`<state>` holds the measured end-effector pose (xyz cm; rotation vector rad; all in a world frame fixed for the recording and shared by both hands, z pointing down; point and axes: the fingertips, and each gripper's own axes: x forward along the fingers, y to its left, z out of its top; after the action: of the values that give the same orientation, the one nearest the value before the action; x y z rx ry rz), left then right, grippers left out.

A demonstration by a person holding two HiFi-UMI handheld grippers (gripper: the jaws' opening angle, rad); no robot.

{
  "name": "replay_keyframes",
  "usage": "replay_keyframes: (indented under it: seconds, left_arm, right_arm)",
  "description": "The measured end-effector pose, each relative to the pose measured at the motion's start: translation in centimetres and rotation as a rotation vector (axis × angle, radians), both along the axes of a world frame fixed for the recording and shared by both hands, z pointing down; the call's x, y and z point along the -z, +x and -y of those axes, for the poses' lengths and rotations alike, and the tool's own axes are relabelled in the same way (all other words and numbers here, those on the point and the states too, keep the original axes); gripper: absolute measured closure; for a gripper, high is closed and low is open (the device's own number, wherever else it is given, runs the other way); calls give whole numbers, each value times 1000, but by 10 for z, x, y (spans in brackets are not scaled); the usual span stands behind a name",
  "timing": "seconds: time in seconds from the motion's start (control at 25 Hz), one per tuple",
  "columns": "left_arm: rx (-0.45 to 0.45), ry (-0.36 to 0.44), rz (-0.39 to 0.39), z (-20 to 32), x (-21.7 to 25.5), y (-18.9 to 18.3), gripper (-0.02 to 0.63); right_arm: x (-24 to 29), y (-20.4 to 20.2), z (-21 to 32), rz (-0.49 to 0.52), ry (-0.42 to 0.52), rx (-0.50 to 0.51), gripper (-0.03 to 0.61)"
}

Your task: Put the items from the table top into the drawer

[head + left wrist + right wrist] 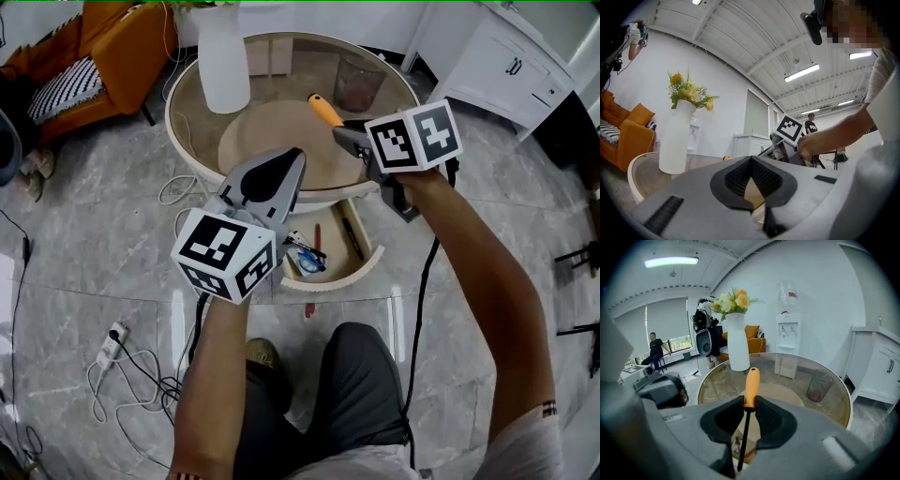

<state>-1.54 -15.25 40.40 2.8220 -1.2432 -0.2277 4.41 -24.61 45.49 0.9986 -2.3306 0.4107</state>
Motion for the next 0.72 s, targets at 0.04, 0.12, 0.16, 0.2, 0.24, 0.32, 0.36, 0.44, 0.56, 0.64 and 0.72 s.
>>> replay_keyframes:
  seconds: [0.04, 0.12, 0.16, 0.2, 0.24, 0.32, 0.36, 0.44, 0.56, 0.64, 0.72]
  left_arm:
    - [3, -4, 5, -1, -2, -1, 614]
    - [7, -12, 11, -3, -4, -3, 614]
    - [10, -14, 14, -4, -5, -5, 614]
    - [13, -16, 17, -5, -6, -7, 614]
    - [16, -16, 20, -7, -7, -9, 614]
    - [19, -16, 28, -12, -8, -10, 614]
    - [20, -15, 34, -14, -9, -10, 614]
    - [23, -8, 50, -20, -10, -9, 614]
    - [47, 5, 60, -26, -9, -15, 614]
    - [67, 7, 51, -28, -8, -21, 614]
    - [81, 12, 39, -30, -6, -24, 614]
  right_arm:
    - [3, -1, -7, 4, 3, 13, 503]
    - [9, -3, -22, 11, 9, 45, 503]
    - [11, -5, -29, 17, 12, 63, 503]
    - [14, -8, -37, 24, 16, 83, 503]
    - [16, -10, -45, 28, 21, 102, 503]
    - [17, -12, -61, 26, 29, 133, 503]
    - [17, -12, -69, 23, 32, 148, 503]
    - [16, -12, -84, 15, 38, 177, 503]
    - [14, -10, -106, -4, 48, 222, 503]
    - [11, -7, -119, -16, 52, 247, 503]
    - [8, -5, -130, -26, 56, 266, 503]
